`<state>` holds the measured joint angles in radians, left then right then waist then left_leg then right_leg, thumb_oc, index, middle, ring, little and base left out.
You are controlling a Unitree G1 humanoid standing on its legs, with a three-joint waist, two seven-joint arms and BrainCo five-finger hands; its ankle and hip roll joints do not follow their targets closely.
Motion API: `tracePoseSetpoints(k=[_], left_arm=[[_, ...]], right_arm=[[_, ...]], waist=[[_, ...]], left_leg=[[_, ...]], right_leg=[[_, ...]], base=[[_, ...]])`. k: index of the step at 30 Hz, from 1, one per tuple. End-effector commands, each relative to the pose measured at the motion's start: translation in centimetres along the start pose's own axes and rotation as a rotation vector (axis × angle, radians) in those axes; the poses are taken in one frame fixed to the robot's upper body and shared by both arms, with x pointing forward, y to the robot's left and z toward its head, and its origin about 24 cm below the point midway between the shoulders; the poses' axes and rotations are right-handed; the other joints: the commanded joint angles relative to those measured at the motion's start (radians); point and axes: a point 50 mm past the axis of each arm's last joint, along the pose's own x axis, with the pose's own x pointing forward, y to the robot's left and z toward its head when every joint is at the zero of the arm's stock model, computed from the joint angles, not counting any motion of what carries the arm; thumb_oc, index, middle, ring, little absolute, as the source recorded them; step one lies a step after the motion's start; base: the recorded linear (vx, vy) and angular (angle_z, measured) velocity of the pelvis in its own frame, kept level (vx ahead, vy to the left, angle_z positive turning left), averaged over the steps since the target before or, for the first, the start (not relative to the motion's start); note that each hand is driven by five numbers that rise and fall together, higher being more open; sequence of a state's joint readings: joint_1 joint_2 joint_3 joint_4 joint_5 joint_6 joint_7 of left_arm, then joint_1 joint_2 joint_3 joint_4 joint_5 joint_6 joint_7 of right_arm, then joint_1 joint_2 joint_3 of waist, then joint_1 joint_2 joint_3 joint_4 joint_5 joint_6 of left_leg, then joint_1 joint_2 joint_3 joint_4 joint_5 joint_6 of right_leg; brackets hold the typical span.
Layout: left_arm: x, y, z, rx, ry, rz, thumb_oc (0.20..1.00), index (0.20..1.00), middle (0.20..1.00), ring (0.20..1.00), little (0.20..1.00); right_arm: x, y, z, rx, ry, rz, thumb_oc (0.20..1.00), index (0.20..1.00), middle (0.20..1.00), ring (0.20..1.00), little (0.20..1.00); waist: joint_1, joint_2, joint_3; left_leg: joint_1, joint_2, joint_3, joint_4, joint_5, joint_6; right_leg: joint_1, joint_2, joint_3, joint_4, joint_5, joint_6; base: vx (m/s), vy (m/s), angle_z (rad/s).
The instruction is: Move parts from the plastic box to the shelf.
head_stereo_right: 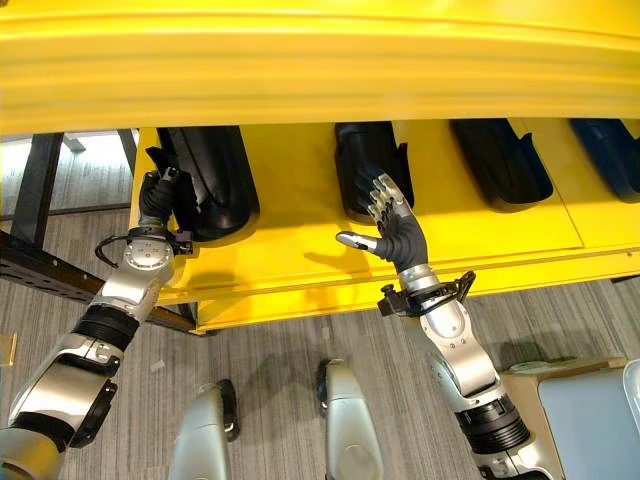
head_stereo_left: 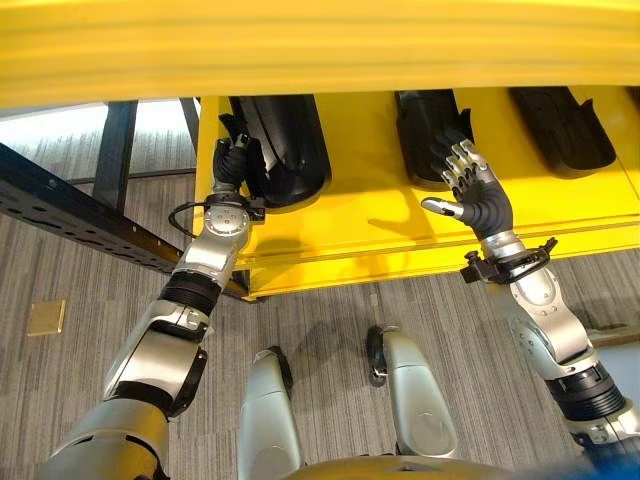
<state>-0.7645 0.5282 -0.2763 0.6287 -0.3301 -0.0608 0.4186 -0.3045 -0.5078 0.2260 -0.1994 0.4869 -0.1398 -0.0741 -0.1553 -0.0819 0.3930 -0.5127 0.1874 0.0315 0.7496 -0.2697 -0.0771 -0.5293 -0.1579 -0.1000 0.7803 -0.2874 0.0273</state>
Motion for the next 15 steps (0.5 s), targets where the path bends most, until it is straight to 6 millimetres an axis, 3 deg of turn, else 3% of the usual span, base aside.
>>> tracePoseSetpoints(k=[1,15], left_arm=[[2.1,0.9,5.4,-0.034,-0.176,0.034,0.200,0.200,0.200,0.200,0.200],[4.2,0.4,8.8,0.143,-0.217,0.001,0.200,0.200,0.200,0.200,0.200]], right_arm=[[0.3,-0.5,1.6,-0.012,-0.105,-0.023,1.000,1.000,1.000,1.000,1.000],[1.3,0.0,2.4,0.011,-0.151,-0.012,1.000,1.000,1.000,1.000,1.000]], waist=[[0.005,0.022,-0.047],[0.002,0.028,-0.044]], left_leg=[[0.014,0.057,-0.060,-0.014,-0.006,-0.016],[-0.053,0.041,-0.085,-0.004,0.000,-0.010]], right_leg=[[0.065,-0.111,0.035,-0.108,0.073,0.080],[0.010,-0.109,0.024,-0.085,0.065,0.073]], base=[[0.00,0.000,0.00],[-0.01,-0.010,0.05]])
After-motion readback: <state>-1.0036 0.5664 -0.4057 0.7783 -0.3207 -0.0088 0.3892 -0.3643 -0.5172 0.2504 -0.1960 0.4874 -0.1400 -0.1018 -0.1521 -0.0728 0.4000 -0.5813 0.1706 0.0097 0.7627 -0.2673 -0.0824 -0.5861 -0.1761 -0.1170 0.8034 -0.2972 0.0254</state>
